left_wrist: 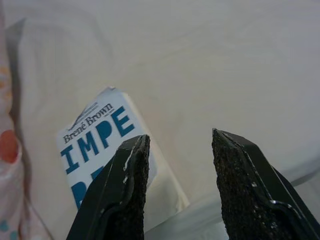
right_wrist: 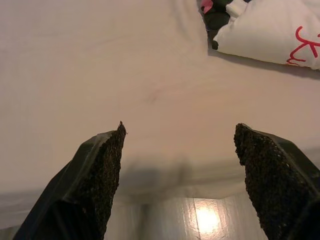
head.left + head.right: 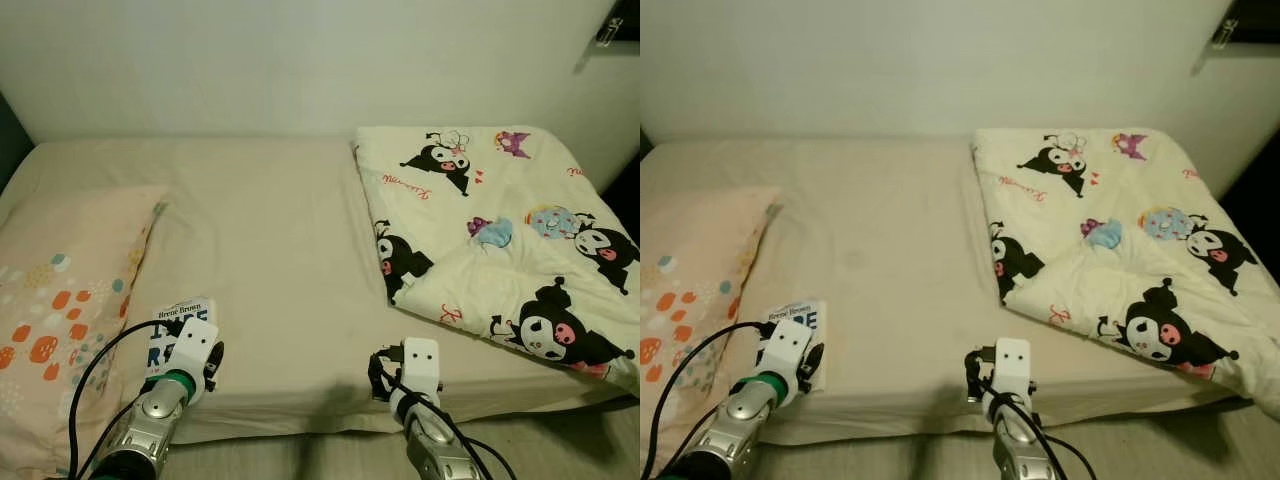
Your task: Clean up the room
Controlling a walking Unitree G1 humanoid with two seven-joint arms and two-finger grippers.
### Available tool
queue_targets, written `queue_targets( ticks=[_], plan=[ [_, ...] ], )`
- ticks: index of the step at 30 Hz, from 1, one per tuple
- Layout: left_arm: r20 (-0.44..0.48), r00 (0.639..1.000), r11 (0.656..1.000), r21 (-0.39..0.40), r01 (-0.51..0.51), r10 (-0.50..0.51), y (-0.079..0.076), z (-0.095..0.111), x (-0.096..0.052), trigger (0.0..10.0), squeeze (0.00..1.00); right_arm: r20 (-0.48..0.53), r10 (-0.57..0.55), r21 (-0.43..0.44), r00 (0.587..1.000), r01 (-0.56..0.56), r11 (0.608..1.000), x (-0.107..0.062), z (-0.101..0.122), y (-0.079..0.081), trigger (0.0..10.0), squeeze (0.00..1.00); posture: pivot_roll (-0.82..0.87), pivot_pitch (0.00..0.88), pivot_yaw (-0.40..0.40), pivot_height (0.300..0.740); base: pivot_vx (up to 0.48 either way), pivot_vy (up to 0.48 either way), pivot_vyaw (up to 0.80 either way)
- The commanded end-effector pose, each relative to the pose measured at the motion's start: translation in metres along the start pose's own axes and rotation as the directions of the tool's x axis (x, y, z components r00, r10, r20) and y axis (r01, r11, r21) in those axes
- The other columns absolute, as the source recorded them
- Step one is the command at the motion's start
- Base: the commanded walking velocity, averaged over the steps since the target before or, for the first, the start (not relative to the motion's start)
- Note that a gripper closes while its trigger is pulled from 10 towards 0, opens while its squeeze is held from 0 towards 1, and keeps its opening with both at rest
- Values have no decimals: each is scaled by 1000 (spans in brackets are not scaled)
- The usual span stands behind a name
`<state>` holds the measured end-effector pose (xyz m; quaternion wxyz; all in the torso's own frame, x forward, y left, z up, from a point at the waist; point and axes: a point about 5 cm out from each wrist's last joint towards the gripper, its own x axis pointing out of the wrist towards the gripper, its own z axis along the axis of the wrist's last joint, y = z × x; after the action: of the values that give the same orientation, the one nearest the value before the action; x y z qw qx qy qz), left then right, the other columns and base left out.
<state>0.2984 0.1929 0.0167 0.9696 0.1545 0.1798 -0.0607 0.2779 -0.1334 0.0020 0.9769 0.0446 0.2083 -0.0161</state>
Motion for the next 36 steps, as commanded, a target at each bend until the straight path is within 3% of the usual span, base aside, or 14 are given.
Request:
queue_targets(
  ticks=[1,9,27,36],
  plan=[
    [-3,1000,1000,-22,11,-11,-2,-3,-2,10000,0,12,-18,3,1000,18,1000,-2,-1,-2,10000,0,45,23,54,740,0,0,0],
    [38,999,999,-50,-22,24,3,1,-2,10000,0,82,-14,-26,997,16,1000,-3,8,3,10000,0,43,12,52,740,0,0,0],
    [50,998,994,-101,-38,43,3,3,-2,10000,0,92,-8,-62,996,14,998,-1,11,4,10000,0,39,20,51,740,0,0,0],
    [52,998,995,-94,-40,45,4,4,-2,10000,0,85,-8,-60,996,13,998,-2,9,5,10000,0,39,20,52,740,0,-462,0]
  ],
)
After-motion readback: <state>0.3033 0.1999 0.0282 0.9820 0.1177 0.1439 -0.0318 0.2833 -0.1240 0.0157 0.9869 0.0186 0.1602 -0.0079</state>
